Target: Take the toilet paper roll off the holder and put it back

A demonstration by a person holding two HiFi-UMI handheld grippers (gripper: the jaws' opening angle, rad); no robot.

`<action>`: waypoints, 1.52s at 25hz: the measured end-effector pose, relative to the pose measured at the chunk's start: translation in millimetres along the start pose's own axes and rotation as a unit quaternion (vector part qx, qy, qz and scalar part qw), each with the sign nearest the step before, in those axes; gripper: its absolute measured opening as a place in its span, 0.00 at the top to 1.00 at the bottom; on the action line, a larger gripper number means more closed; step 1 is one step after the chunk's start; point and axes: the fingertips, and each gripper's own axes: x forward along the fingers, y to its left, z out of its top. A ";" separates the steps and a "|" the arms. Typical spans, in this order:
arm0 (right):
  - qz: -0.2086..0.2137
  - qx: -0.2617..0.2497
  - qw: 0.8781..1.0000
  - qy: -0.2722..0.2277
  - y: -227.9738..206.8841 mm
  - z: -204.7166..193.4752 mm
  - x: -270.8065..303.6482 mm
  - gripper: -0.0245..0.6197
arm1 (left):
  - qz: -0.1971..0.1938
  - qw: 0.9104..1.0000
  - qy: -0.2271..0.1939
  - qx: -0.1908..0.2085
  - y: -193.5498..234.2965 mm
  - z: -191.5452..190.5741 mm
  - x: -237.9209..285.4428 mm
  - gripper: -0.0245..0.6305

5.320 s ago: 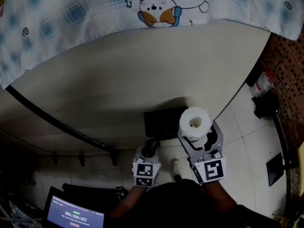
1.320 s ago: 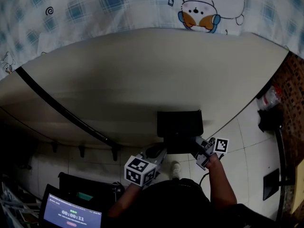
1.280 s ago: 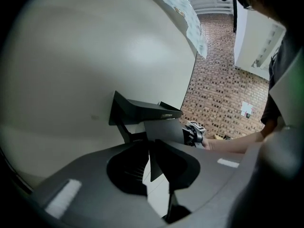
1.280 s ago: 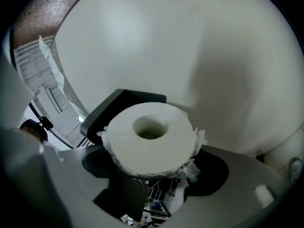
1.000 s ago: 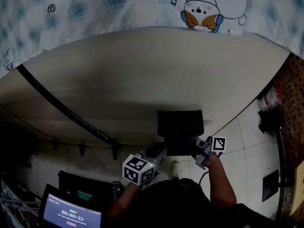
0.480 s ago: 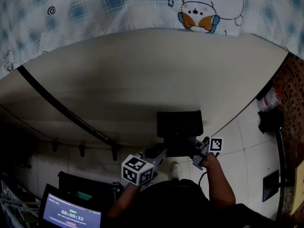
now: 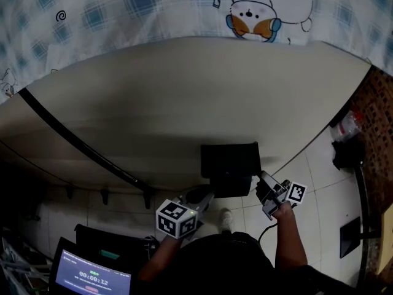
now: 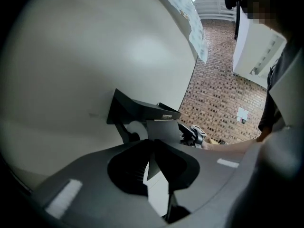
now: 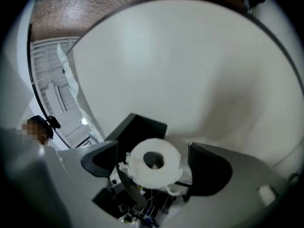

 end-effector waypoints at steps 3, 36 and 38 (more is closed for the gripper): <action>0.005 -0.013 0.992 -0.127 5.2 36.5 -19.6 0.37 | 0.007 1.000 -0.007 -0.006 7.4 -0.4 3.8 0.88; -0.237 -0.602 0.750 -0.135 143.8 21.7 13.7 0.96 | 0.220 0.933 -0.207 0.196 15.8 96.8 -74.7 0.94; -0.234 -0.611 0.745 -0.131 150.1 14.4 18.3 0.96 | 0.222 0.930 -0.212 0.201 9.8 96.9 -74.6 0.94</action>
